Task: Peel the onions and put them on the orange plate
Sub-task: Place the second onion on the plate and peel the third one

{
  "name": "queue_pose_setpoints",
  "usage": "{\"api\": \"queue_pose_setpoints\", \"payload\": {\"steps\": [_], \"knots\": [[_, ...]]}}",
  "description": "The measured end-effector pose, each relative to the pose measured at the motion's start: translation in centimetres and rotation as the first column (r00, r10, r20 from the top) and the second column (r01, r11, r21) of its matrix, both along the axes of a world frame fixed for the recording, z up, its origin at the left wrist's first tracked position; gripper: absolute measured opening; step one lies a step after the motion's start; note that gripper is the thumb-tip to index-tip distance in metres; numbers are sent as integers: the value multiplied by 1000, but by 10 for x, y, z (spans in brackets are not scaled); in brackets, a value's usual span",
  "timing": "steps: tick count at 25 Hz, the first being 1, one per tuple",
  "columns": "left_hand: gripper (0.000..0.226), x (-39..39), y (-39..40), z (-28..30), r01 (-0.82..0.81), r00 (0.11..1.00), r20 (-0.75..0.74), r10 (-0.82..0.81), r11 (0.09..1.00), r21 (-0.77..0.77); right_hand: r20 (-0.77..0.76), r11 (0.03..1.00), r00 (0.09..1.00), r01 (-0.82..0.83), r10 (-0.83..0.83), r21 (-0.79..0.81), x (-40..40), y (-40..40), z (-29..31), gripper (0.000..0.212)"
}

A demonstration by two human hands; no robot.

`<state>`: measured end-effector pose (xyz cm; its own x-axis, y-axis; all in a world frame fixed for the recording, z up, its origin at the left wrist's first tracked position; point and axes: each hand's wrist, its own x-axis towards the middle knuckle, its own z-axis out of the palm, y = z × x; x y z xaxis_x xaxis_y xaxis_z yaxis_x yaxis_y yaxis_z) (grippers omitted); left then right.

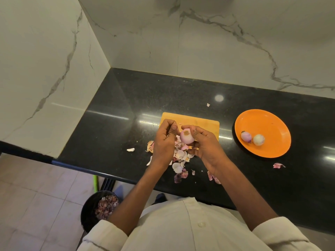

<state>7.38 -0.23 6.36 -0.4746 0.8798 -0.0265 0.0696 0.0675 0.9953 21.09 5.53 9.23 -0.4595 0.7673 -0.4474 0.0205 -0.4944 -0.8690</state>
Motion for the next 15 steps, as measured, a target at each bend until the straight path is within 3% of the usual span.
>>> {"api": "queue_pose_setpoints", "payload": {"steps": [9,12,15], "knots": [[9,-7,-7,-19,-71,995,-67,67,996,-58,-173,957,970,119,-168,-263,0,-4,-1,30],[15,-2,-5,-11,51,999,-1,-51,998,41,-220,939,955,121,-198,-321,-1,-4,0,32],[14,4,-2,-5,144,990,-7,-144,986,82,-254,922,948,88,-194,-377,-3,-6,0,51]]}}
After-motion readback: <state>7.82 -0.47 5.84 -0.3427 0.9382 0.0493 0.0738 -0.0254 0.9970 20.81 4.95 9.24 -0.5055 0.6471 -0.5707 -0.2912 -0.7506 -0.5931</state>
